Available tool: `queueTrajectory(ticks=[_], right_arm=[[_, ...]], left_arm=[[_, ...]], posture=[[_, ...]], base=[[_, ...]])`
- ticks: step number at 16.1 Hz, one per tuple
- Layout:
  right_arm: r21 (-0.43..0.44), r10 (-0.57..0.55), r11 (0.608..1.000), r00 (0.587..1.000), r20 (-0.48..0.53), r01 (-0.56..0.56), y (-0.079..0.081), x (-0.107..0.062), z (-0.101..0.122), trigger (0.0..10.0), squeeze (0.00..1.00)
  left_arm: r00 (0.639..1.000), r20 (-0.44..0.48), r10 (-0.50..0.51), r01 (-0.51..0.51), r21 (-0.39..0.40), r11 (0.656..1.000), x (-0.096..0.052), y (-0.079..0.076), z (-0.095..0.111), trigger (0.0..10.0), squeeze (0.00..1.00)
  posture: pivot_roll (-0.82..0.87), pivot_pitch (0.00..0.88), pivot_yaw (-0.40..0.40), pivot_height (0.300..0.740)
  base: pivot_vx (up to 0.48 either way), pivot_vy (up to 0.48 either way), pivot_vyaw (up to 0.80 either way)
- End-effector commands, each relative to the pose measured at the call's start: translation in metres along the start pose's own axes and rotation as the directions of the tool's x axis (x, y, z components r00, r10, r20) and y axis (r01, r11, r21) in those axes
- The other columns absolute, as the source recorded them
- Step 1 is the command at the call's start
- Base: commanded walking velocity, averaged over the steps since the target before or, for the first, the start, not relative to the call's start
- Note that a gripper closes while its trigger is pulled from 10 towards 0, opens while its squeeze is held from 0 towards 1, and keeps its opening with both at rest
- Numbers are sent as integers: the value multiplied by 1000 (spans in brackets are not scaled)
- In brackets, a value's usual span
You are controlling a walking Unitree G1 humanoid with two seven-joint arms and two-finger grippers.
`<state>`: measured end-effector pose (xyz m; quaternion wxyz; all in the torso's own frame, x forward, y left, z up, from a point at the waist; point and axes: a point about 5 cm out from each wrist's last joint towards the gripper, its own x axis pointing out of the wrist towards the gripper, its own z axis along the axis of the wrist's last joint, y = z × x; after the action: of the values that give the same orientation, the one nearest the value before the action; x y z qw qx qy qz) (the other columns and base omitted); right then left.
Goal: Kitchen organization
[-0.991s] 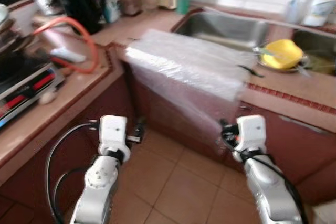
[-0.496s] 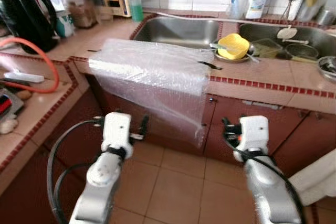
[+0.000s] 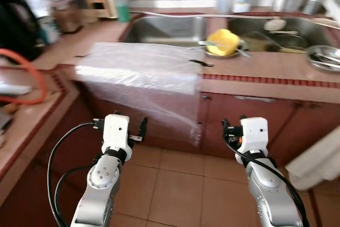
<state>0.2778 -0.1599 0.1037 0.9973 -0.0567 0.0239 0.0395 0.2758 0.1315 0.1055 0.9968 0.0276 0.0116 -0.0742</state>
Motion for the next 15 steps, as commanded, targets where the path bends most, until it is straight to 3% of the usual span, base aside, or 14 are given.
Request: queueTrajectory(ticks=[1,6,11,15], right_arm=[[8,8,1000,1000,2,-8,3,0,2,10000,0],[4,6,1000,1000,-1,-6,1,-1,1,10000,0],[-10,16,1000,1000,5,-16,-4,-3,3,10000,0],[-29,24,999,1000,0,-24,-10,-8,1,10000,0]], left_arm=[[1000,-22,4,-4,3,1000,0,3,-4,10000,0],[1000,-22,14,-14,35,999,-3,11,-6,10000,0],[994,-21,-103,105,134,985,-3,14,-4,10000,0],[988,-9,-157,156,187,970,-7,11,-4,10000,0]], posture=[[-185,95,106,740],[-186,100,106,740],[-187,102,100,740],[-195,107,95,740]], base=[[0,0,-788],[0,0,-788],[0,0,-776],[0,0,-148]])
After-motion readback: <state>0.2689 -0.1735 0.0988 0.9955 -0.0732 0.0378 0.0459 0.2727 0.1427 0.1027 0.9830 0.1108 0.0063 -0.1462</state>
